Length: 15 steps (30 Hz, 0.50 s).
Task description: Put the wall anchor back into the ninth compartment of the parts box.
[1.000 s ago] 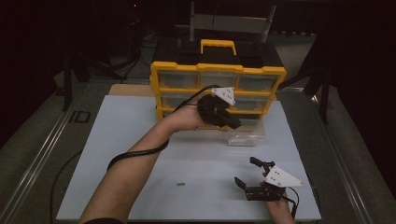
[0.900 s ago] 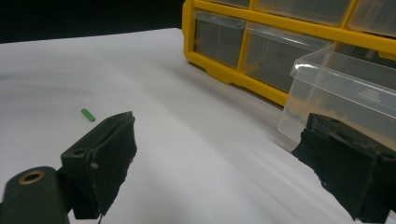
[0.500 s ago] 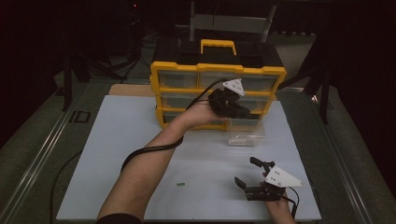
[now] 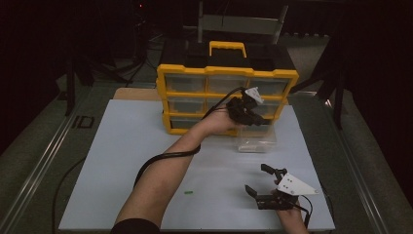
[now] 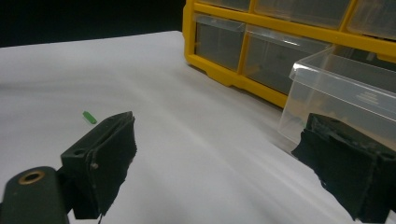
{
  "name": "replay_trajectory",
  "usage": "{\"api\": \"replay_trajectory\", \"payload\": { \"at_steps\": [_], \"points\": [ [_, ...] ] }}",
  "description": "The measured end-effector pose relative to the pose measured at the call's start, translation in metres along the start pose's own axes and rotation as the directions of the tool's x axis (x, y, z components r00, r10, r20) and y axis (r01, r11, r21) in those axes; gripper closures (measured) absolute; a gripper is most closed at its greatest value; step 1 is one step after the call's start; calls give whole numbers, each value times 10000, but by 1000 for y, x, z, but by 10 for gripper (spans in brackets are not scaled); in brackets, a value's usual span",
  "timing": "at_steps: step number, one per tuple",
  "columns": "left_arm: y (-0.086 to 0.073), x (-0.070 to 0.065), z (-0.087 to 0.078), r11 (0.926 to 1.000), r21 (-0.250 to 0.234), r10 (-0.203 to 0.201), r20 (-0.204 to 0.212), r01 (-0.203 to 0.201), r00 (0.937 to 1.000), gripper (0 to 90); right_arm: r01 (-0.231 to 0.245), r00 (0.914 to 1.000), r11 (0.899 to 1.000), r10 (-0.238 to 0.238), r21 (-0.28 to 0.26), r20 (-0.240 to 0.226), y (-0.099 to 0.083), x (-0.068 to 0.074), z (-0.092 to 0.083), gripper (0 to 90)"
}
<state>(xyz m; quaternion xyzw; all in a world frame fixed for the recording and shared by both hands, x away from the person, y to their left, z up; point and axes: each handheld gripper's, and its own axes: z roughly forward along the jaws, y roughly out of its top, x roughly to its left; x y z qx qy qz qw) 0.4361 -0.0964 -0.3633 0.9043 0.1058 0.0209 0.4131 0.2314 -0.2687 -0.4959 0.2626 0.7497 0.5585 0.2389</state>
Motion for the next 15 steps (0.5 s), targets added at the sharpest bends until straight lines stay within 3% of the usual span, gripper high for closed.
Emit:
{"api": "replay_trajectory", "payload": {
  "at_steps": [5,11,12,13,15],
  "points": [
    [-3,4,8,9996,156,-236,-216,239,9995,792,13,10000,10000,-13,12,-11,0,0,0,102],
    [-4,2,7,9991,286,-296,-62,298,9995,308,26,10000,10000,-26,5,-9,0,0,0,102],
    [-5,1,5,9989,262,-402,37,401,9992,308,13,10000,10000,-13,16,-11,0,0,0,102],
    [-5,1,5,9987,256,-452,120,449,9989,190,20,10000,10000,-20,28,-11,0,0,0,102],
    [-6,-1,2,9987,270,-441,176,436,9989,139,24,10000,10000,-24,34,-21,0,1,0,102]
  ]
}}
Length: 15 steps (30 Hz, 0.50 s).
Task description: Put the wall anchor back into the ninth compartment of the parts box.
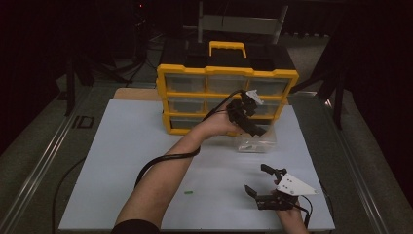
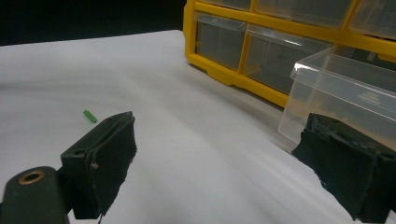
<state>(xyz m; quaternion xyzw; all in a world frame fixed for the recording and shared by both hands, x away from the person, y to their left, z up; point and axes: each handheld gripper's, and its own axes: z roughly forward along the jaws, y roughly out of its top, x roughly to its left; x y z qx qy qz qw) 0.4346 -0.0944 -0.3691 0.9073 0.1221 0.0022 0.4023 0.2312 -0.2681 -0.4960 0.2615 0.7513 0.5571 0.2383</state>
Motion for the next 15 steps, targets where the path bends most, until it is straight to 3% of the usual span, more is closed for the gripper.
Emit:
{"api": "replay_trajectory", "payload": {
  "at_steps": [2,3,15],
  "points": [
    [-2,-2,-1,9999,126,13,273,-16,9996,30,34,10000,10000,-34,-5,5,0,0,0,102],
    [-3,-4,-2,9998,182,94,268,-99,9996,21,18,10000,10000,-18,-15,3,0,0,0,102],
    [-22,-18,-19,9992,154,353,694,-364,9970,15,37,10000,10000,-37,23,20,0,0,0,102]
  ]
}}
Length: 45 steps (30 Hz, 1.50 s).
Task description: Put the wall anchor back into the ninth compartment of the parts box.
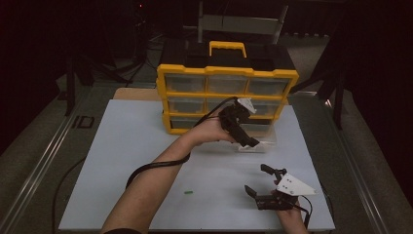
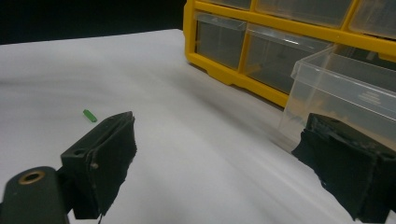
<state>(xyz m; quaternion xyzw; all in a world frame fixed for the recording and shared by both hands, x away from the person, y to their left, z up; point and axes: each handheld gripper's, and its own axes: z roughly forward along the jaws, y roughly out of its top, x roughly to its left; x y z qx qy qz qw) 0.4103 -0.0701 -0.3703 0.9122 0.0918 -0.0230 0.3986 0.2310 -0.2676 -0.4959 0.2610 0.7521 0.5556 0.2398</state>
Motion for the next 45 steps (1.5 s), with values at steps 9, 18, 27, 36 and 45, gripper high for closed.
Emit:
{"api": "replay_trajectory", "payload": {
  "at_steps": [9,18,27,36,45],
  "points": [
    [-13,-11,-16,9999,-141,39,101,-38,9999,15,11,10000,10000,-11,20,-19,0,1,0,102],
    [-28,-23,-34,9998,-144,148,9,-148,9999,15,1,10000,10000,-1,0,-4,0,1,0,103],
    [-55,-33,-51,9999,-157,-39,24,39,10000,15,33,10000,10000,-33,0,-13,0,1,1,102],
    [-83,-42,-59,9996,-212,-180,49,181,9998,15,25,10000,10000,-25,-3,9,0,1,0,102],
    [-114,-51,-64,9988,-192,-440,55,441,9990,15,50,10000,10000,-50,11,12,0,1,1,102]
  ]
}}
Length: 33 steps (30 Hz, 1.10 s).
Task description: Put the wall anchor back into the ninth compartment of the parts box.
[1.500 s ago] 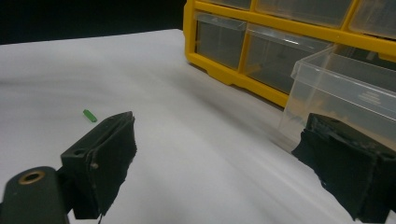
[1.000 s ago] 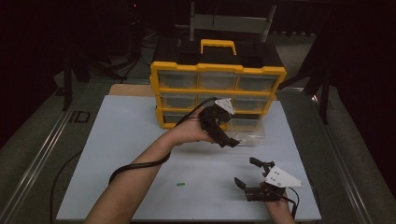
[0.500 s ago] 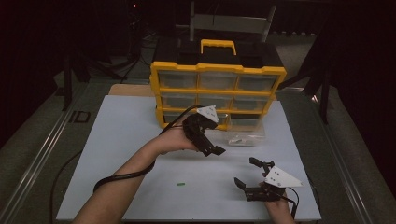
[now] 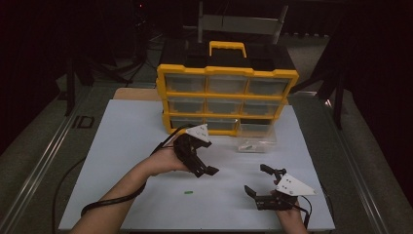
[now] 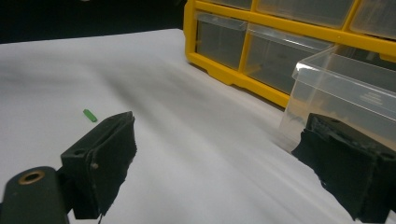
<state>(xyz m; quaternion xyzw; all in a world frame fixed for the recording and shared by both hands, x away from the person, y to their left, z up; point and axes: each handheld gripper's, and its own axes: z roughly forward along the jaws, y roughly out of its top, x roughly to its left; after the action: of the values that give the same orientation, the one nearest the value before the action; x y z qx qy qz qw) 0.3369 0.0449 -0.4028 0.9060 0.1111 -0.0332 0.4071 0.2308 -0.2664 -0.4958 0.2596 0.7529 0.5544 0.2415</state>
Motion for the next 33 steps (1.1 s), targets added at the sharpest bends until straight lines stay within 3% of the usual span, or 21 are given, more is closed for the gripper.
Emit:
{"api": "replay_trajectory", "payload": {
  "at_steps": [13,33],
  "points": [
    [-36,-13,-4,9997,-26,-237,35,237,9997,15,-12,10000,10000,12,66,3,0,0,1,102],
    [-94,-25,15,9972,387,-648,199,640,9977,47,-21,10000,10000,20,91,31,0,0,1,102]
  ]
}}
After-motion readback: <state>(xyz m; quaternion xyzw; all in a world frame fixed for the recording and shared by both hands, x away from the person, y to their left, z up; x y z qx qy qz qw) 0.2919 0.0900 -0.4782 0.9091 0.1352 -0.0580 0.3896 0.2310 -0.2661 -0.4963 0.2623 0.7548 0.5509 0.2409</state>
